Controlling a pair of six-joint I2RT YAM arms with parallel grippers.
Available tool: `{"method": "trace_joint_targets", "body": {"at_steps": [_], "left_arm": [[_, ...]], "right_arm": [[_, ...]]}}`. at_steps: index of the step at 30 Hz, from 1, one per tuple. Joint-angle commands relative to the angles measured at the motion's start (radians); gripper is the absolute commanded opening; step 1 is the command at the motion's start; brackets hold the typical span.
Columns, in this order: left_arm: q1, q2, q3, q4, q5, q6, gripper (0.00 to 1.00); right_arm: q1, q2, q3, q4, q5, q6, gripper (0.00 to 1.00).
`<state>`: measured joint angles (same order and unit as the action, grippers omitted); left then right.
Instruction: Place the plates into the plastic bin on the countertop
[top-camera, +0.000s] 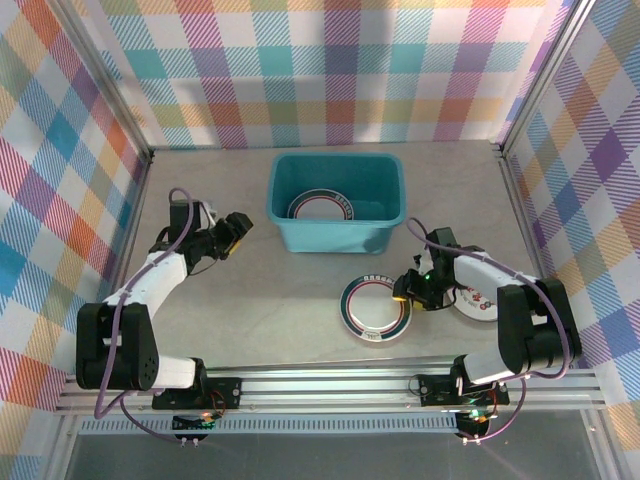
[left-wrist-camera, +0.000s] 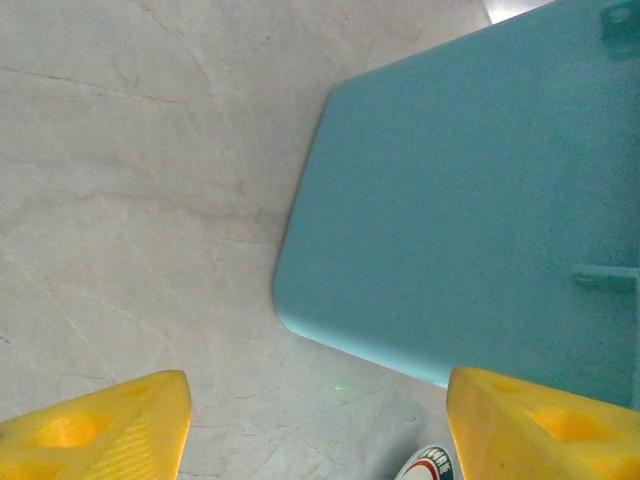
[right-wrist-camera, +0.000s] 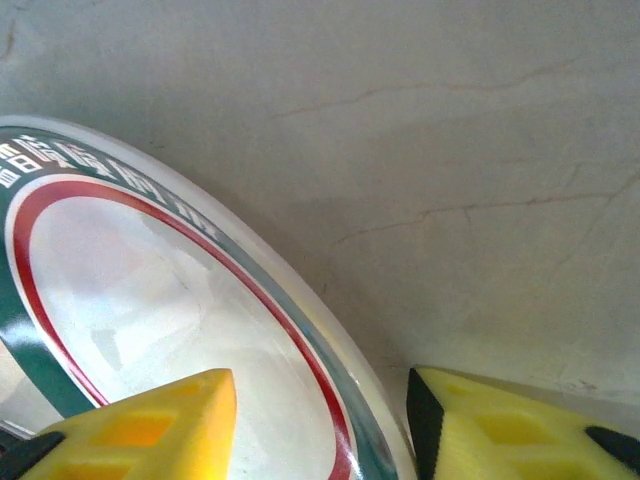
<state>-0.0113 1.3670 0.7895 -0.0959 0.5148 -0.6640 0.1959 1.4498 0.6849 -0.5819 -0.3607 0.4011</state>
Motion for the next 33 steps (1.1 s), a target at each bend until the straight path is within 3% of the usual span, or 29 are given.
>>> {"method": "trace_joint_targets", "body": {"at_steps": [1,17,29,33], "left_arm": [[0.008,0.019,-0.004,0.048,0.009,0.001,0.68],[0.004,0.046,0.035,0.015,0.019,0.037,0.68],[-0.002,0.043,0.108,-0.026,-0.002,0.058,0.68],[-0.004,0.056,0.156,-0.04,-0.002,0.062,0.68]], "right_arm": [[0.005,-0.019,-0.021,0.018,-0.04,0.001,0.46],[0.014,-0.038,-0.055,0.057,-0.04,-0.005,0.13],[0.013,-0.177,0.01,-0.032,0.053,-0.041,0.0],[0.004,-0.216,0.052,-0.093,0.107,-0.069,0.0]]}}
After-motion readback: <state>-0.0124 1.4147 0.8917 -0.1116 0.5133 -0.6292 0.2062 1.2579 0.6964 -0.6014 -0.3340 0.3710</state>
